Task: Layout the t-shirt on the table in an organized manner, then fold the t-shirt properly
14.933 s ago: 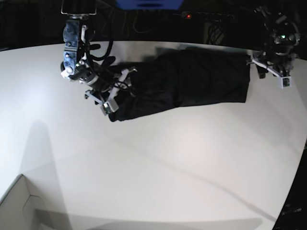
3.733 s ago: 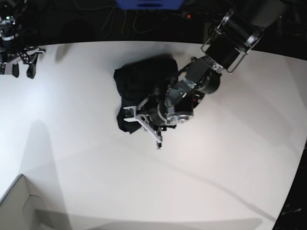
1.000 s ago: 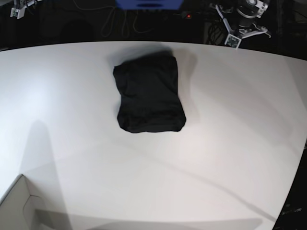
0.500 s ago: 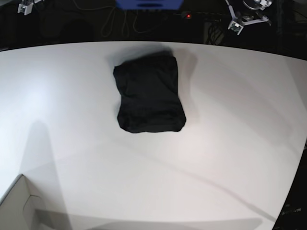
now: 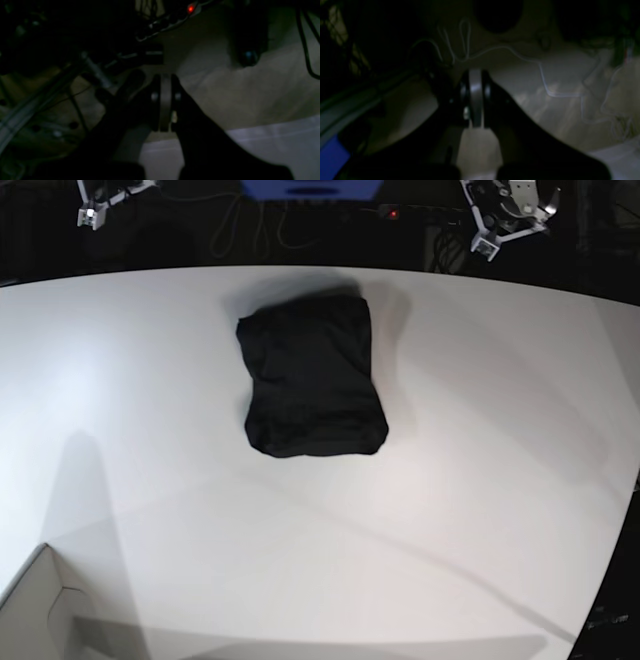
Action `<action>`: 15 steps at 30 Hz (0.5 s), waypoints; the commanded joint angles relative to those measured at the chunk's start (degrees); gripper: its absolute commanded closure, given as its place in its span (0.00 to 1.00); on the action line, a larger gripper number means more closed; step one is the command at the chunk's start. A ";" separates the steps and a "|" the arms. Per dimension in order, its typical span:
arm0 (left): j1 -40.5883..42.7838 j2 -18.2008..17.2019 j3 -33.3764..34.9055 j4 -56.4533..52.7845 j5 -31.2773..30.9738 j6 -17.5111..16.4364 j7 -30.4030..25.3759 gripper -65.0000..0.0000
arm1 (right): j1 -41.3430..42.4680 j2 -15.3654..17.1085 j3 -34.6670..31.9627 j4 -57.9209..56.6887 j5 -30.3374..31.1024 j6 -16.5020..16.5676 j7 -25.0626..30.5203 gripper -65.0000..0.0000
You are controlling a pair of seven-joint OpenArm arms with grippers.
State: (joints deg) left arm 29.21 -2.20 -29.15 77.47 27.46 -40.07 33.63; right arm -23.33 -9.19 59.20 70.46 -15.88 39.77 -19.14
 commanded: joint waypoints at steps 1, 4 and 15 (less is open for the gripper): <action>-0.07 -0.31 -0.35 -1.74 0.45 0.07 0.44 1.00 | -0.45 0.19 0.36 -1.93 -0.16 0.23 2.04 1.00; -3.23 -0.40 -0.44 -8.50 0.19 0.07 0.35 1.00 | -0.10 0.19 -0.25 -9.40 -0.25 -0.52 9.25 1.00; -15.19 -4.88 -6.41 -42.97 -0.08 9.00 -18.29 1.00 | 1.31 7.65 -15.02 -42.37 -0.43 -21.26 31.75 1.00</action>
State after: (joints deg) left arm 14.44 -6.09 -35.31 33.74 27.55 -31.38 15.59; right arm -21.74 -1.96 43.99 27.57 -16.49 18.20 11.68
